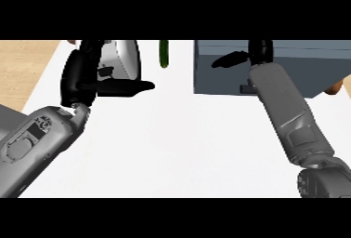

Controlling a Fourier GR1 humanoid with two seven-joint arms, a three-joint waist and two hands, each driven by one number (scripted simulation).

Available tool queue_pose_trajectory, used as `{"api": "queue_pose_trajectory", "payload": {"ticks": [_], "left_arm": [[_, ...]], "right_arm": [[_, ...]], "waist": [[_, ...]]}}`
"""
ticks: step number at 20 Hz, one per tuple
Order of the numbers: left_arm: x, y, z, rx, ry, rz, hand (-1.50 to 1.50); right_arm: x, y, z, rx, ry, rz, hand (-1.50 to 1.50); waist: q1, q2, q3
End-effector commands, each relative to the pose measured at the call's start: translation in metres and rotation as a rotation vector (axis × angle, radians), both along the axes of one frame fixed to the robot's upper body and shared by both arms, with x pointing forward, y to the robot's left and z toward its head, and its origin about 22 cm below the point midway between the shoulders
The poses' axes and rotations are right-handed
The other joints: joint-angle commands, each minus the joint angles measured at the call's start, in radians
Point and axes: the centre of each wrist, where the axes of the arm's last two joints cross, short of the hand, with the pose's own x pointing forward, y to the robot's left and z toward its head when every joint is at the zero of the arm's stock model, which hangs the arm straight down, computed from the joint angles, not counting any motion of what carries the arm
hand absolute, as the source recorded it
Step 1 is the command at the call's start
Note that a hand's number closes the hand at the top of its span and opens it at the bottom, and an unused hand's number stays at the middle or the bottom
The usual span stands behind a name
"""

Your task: Pick up the can, place it into the drawer and close the drawer

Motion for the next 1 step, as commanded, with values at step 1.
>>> {"api": "queue_pose_trajectory", "payload": {"ticks": [1], "left_arm": [[-0.0078, 0.0021, -0.0007, -0.006, -0.006, 0.01, -1.5]], "right_arm": [[0.0027, 0.0004, 0.0094, 0.162, -0.044, 0.01, -1.5]], "waist": [[-0.004, -0.017, -0.005]]}}
